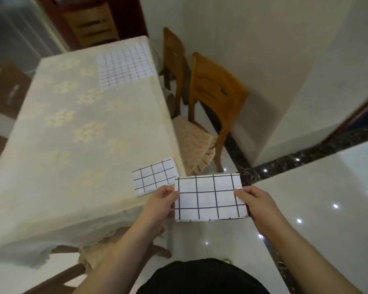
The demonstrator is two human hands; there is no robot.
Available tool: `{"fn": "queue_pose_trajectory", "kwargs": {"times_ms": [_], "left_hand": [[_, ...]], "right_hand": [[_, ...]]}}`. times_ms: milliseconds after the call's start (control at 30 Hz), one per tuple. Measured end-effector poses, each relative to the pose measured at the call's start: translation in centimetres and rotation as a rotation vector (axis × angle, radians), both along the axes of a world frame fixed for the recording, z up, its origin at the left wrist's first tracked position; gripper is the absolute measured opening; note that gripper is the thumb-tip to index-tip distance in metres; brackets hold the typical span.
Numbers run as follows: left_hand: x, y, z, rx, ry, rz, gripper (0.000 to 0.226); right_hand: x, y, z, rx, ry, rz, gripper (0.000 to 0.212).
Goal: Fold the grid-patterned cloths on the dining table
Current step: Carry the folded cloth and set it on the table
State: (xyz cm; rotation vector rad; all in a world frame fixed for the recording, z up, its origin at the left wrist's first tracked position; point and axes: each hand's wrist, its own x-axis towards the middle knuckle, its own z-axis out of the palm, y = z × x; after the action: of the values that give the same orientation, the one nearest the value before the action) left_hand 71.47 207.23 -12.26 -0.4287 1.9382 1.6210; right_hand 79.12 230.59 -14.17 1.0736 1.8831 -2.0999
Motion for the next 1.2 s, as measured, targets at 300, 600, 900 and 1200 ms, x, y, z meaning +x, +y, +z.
{"fn": "queue_pose_trajectory", "kwargs": {"times_ms": [300, 600, 900, 1200], "left_hand": [[-2.4, -4.0, -2.2, -0.072, -0.002, 0.222, 0.009], [-7.0, -9.2, -5.5, -0.083, 0.011, 0.307, 0.012], [-12.1, -12.8, -9.9, -0.195, -0.027, 0.274, 0.01], [-14.6, -13.9, -14.0, -0.343, -0.028, 0.214, 0.012]], "right_hand": [[-7.9, -2.2, -0.9, -0.034, -0.026, 0.234, 0.016], [-15.9, -7.0, -3.5, 0.01, -0.127, 0.438, 0.02], [-21.8, -10.1, -8.2, 0.188, -0.255, 0.624, 0.02], [-25.1, -10.8, -10.8, 0.312, -0.259, 0.673, 0.012]]}}
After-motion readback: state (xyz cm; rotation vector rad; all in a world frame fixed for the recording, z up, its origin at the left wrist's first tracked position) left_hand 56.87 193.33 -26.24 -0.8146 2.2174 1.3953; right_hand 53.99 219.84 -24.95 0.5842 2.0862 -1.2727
